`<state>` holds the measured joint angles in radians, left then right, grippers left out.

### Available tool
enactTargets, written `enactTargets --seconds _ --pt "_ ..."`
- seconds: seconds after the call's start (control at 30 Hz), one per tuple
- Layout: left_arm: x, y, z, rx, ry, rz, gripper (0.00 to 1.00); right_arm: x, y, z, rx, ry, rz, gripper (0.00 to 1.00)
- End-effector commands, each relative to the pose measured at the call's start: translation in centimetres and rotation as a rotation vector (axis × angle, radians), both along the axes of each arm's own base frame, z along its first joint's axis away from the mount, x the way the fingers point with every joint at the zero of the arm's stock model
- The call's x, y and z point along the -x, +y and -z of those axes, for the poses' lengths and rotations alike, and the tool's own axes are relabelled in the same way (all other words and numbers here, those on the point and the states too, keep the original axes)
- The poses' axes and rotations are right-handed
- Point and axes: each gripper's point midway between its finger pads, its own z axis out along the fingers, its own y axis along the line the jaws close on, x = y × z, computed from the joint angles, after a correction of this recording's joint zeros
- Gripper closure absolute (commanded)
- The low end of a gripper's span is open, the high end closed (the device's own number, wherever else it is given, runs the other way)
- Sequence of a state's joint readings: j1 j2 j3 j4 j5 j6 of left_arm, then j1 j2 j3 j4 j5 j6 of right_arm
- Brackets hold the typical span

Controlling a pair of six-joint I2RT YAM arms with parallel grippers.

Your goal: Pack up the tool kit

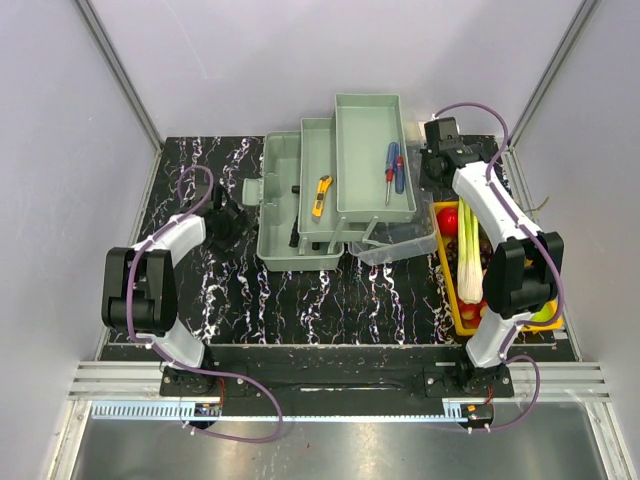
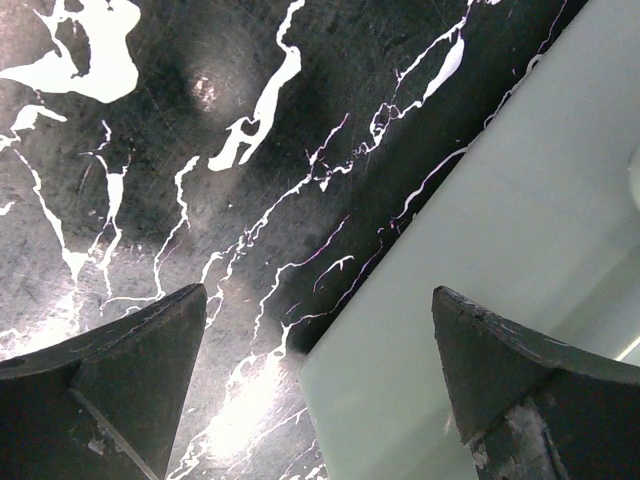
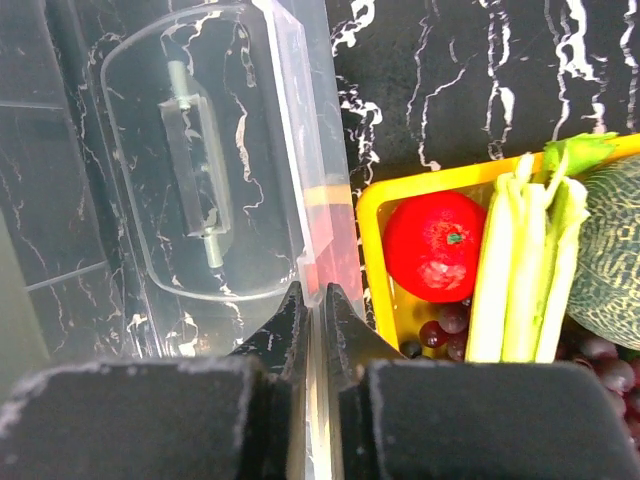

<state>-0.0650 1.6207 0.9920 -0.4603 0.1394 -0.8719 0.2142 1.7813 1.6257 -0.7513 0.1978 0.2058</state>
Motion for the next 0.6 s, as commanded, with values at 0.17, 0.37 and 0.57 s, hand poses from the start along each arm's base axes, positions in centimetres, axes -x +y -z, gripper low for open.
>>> enactTargets --seconds 0.17,0.37,0.57 --pt "1.1 -5.2 0.4 0.033 -0.021 0.127 0.02 -0.9 1.3 -9.4 0.002 -0.237 0.082 1.0" --pt "0.9 -5.9 0.3 0.017 -0.052 0.136 0.02 -0.9 2.2 -10.0 0.11 -0.238 0.105 1.0" --pt "1.1 -6.4 0.5 0.003 -0.059 0.161 0.03 -0.7 3.8 -10.6 0.285 -0.242 0.114 1.0"
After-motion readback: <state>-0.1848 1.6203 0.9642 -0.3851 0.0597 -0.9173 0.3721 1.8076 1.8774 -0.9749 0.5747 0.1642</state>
